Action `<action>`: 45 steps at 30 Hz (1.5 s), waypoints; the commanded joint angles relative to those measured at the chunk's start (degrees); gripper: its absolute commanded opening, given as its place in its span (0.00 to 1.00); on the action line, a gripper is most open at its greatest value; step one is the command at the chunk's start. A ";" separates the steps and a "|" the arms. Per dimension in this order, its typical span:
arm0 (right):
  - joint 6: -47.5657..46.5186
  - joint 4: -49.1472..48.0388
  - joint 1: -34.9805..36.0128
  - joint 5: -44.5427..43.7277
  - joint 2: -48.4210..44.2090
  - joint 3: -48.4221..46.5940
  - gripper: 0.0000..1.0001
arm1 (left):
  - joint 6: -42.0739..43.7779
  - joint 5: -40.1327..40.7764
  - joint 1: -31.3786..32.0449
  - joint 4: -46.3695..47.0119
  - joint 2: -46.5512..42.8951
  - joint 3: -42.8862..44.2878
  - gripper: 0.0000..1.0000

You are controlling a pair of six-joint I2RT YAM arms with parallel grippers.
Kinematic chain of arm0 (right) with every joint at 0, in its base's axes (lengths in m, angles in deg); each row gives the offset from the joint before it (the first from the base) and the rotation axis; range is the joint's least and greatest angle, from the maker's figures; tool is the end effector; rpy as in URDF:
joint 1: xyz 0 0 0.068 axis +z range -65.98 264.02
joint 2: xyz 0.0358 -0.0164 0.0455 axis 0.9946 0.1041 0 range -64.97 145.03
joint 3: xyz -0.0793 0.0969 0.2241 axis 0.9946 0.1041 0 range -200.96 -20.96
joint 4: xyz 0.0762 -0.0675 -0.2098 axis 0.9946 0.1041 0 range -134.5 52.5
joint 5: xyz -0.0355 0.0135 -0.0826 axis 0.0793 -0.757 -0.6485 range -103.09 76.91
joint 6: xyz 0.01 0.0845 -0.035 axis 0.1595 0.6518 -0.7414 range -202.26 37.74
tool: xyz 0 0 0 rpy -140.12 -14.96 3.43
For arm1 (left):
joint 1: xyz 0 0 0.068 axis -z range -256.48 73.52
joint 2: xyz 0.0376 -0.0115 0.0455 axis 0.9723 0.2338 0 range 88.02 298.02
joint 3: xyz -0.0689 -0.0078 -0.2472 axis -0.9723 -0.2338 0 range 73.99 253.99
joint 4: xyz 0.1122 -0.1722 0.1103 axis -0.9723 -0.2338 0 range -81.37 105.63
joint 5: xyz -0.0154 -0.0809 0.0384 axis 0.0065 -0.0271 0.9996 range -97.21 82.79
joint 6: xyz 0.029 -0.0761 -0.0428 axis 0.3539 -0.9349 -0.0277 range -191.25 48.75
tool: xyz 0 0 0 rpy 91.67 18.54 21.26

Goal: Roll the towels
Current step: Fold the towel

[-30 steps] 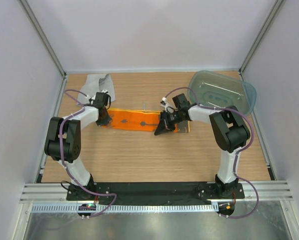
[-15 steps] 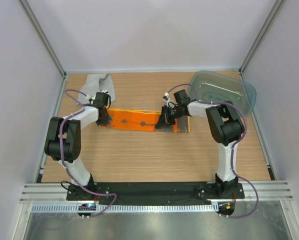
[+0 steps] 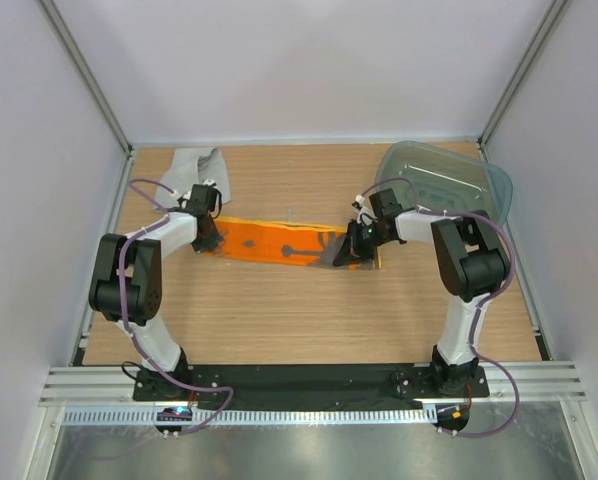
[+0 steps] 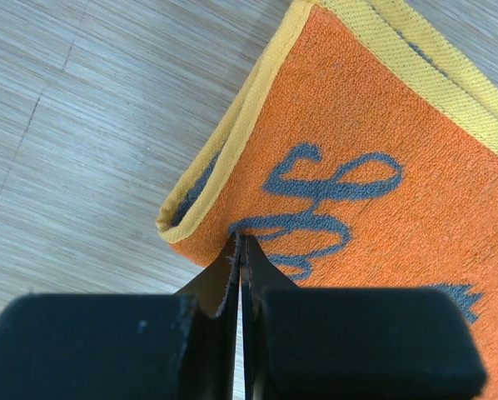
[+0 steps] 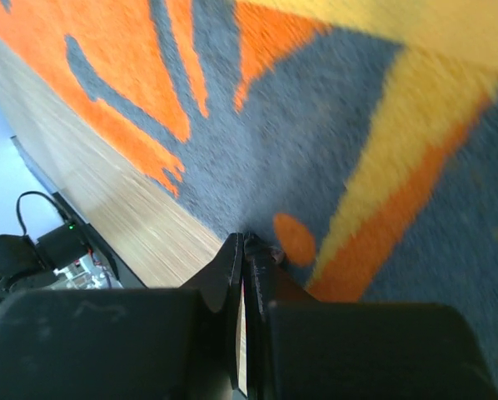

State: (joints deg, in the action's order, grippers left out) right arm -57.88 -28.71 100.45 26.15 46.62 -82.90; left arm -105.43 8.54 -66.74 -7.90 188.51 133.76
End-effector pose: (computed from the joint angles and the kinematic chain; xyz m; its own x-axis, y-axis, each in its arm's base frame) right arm 0.3239 0.1500 0.0933 -0.9891 0.0417 -0.1412 -0.0691 0.7152 0.6955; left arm 0.3324 -0.0343 0.1240 -0.7605 -0.4180 -0.4969 -0.4602 0.8868 -0.0418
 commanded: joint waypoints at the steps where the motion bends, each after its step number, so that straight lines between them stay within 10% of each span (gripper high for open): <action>1: -0.30 3.81 -0.95 -8.39 -3.83 2.95 0.01 | -0.19 1.57 -0.42 -3.28 -0.29 0.44 0.00; 22: 3.65 13.91 -8.25 -38.96 -19.29 10.87 0.03 | -0.89 2.62 -0.42 -3.89 -0.12 0.08 0.00; 31: 4.44 14.53 -8.25 -37.41 -33.97 10.34 0.55 | -2.74 1.13 -0.07 -5.03 -1.61 0.35 0.01; 36: 8.31 14.71 -8.08 -30.74 -41.44 13.14 0.71 | -4.67 -0.45 0.19 -6.79 -3.54 0.79 0.18; 45: 15.25 4.08 -7.64 -23.16 -39.79 25.01 0.68 | -6.61 -1.95 0.55 -8.11 -11.62 -0.09 0.65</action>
State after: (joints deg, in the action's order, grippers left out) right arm -45.96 -20.45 92.34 -0.67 5.42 -60.36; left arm -110.98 7.12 -66.43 -14.32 181.08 133.65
